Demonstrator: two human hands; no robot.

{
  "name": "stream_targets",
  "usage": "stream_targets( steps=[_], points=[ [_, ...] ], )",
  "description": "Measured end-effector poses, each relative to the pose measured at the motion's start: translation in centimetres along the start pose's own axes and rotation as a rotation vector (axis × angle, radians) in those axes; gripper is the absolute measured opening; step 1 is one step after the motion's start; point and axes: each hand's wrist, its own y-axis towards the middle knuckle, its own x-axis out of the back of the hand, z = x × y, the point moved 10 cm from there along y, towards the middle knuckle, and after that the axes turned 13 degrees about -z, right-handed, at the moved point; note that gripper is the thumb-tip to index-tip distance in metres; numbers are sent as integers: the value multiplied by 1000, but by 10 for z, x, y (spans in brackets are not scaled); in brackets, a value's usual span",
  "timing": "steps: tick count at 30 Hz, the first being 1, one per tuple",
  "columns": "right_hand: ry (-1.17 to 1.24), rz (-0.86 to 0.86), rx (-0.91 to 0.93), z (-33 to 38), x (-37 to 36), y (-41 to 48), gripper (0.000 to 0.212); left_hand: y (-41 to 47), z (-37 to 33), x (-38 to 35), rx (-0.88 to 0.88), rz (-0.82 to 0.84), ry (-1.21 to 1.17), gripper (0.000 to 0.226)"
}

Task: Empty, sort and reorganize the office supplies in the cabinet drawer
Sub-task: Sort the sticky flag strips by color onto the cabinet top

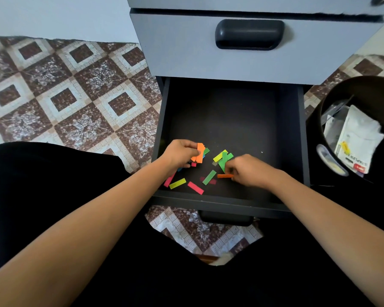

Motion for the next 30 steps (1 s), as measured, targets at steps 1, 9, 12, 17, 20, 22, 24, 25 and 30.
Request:
stream_targets(
  steps=[1, 9, 12, 17, 20, 22, 24, 25, 30],
  points=[
    [-5, -16, -12, -1, 4, 0, 16, -1, 0, -1, 11, 2, -2, 11],
    [559, -261, -243, -13, 35, 0, 16, -10, 4, -8, 142, 44, -111, 12],
    [888, -339, -344, -16, 30, 0, 16, -16, 5, -16, 231, 72, -219, 16],
    [1154, -366, -485, -21, 11, 0, 7, -28, 5, -28, 341, 111, -349, 15],
    [1141, -404, -499, -24, 8, -1, 12, -31, 7, -32, 383, 113, -396, 15],
    [1142, -410, -486, -24, 8, -1, 13, -32, 7, -32, 389, 106, -395, 16],
    [1181, -413, -475, -22, 8, 0, 13, -31, 7, -33, 390, 98, -400, 17],
    [1198, -419, -471, -21, 9, -1, 12, -31, 7, -33, 391, 94, -407, 17],
    [1180, -471, -477, -21, 13, -2, 11, -31, 5, -35, 384, 64, -460, 10]
  ],
)
